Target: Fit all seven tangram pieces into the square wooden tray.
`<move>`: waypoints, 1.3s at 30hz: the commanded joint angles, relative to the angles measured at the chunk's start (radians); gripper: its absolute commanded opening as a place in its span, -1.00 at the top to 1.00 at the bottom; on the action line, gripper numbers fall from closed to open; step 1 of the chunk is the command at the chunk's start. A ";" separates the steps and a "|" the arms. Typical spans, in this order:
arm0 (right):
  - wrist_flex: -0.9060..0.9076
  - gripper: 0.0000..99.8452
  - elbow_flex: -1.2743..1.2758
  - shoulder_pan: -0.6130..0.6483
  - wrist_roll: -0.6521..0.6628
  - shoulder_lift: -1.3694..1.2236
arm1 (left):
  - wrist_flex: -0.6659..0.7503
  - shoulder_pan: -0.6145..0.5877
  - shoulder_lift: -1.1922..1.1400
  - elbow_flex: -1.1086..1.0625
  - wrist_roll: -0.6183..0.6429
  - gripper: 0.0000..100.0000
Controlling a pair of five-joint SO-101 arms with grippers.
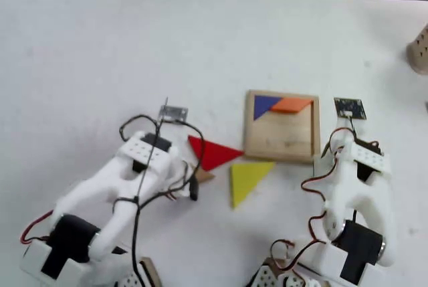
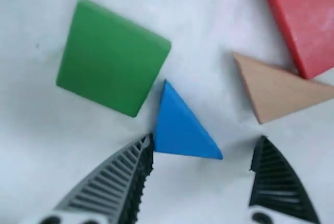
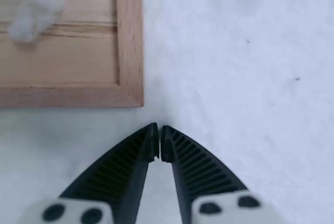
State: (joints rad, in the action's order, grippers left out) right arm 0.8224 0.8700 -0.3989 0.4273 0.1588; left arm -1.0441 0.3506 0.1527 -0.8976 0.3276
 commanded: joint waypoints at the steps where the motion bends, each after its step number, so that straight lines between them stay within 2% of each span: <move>1: 0.005 0.97 -0.031 0.001 0.012 -0.001 | 0.058 -0.051 0.002 0.069 0.018 0.40; 5: 0.005 0.97 -0.031 0.001 0.012 -0.001 | 0.068 -0.090 0.002 0.069 0.035 0.40; 15: 0.005 0.97 -0.031 0.001 0.012 -0.001 | 0.066 -0.036 0.007 0.063 -0.014 0.40; 22: 0.005 0.97 -0.031 0.001 0.012 -0.001 | 0.074 -0.041 0.001 0.063 0.158 0.30; 30: 0.002 0.97 -0.031 0.001 0.012 -0.001 | 0.072 -0.004 -0.001 0.034 0.170 0.29; 32: 0.002 0.97 -0.031 0.001 0.012 -0.001 | 0.074 -0.001 -0.001 0.031 0.169 0.33; 36: 0.002 0.97 -0.031 0.001 0.012 -0.001 | 0.104 -0.007 -0.001 0.028 0.157 0.55; 39: 0.002 0.97 -0.031 0.001 0.012 -0.001 | 0.110 -0.007 -0.001 0.029 0.071 0.59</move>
State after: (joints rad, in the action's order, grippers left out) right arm 0.8224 0.8700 -0.3989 0.4273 0.1588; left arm -0.9659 0.3322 0.1527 -0.8838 0.4810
